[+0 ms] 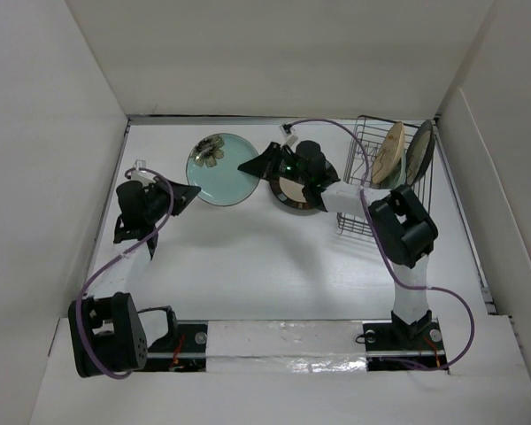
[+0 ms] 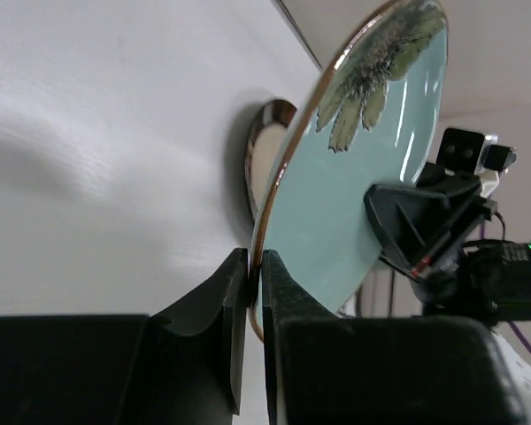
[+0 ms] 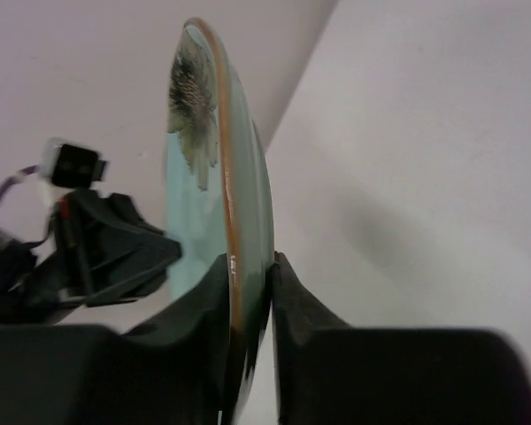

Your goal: Load the plates into the dish rack

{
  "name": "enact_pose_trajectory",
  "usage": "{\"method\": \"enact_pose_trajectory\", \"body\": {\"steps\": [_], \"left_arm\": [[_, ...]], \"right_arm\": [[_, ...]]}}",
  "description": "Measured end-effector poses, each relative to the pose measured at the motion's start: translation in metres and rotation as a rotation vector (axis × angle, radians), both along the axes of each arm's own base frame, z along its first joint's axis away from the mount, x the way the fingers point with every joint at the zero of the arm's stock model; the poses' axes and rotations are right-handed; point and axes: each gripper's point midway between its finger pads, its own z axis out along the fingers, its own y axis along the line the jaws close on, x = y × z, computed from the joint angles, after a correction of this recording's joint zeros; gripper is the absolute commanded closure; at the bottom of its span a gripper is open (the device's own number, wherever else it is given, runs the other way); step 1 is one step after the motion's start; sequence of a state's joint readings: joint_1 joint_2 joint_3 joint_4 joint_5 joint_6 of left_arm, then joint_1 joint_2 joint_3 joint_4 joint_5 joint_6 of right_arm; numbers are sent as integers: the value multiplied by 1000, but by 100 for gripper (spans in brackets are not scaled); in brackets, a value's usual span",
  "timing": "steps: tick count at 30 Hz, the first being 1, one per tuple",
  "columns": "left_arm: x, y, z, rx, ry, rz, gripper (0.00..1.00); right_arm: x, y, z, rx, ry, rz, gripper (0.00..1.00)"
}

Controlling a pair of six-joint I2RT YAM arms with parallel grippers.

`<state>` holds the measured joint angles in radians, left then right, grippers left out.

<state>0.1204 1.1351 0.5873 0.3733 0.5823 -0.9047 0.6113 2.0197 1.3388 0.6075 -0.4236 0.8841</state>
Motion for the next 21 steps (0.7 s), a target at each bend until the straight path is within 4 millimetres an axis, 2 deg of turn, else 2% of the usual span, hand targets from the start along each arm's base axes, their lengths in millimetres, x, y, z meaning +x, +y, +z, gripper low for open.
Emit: {"method": "enact_pose_trajectory", "body": {"steps": [1, 2, 3, 6, 8, 10, 12, 13, 15, 17, 19, 21], "left_arm": [[-3, -1, -6, -2, 20, -3, 100], [-5, -3, -7, -4, 21, -13, 73], [-7, -3, -6, 4, 14, -19, 58], [-16, -7, 3, 29, -15, -44, 30], [-22, -10, 7, 47, -28, -59, 27], [-26, -12, 14, 62, -52, -69, 26], [-28, -13, 26, 77, -94, -76, 26], [-28, -14, 38, 92, -133, -81, 27], [-28, -20, 58, 117, -195, -105, 32], [-31, -34, 72, 130, -249, -156, 35], [-38, -50, 76, 139, -272, -217, 42], [-48, -71, 74, 145, -267, -296, 54]], "right_arm": [[0, -1, 5, 27, -7, 5, 100], [-2, -1, 8, 39, -17, 15, 100], [-3, -3, 5, 39, -6, 14, 100], [-13, -5, -3, 32, 13, 7, 100], [-19, -11, -3, 9, 22, -16, 100], [-22, -20, 9, -23, 6, -49, 100], [-19, -37, 27, -86, -43, -117, 100], [-16, -51, 35, -122, -61, -165, 100], [-5, -85, 53, -206, -107, -287, 100], [9, -131, 72, -319, -151, -459, 100], [22, -183, 91, -450, -191, -647, 100], [29, -234, 109, -579, -212, -821, 100]]}}
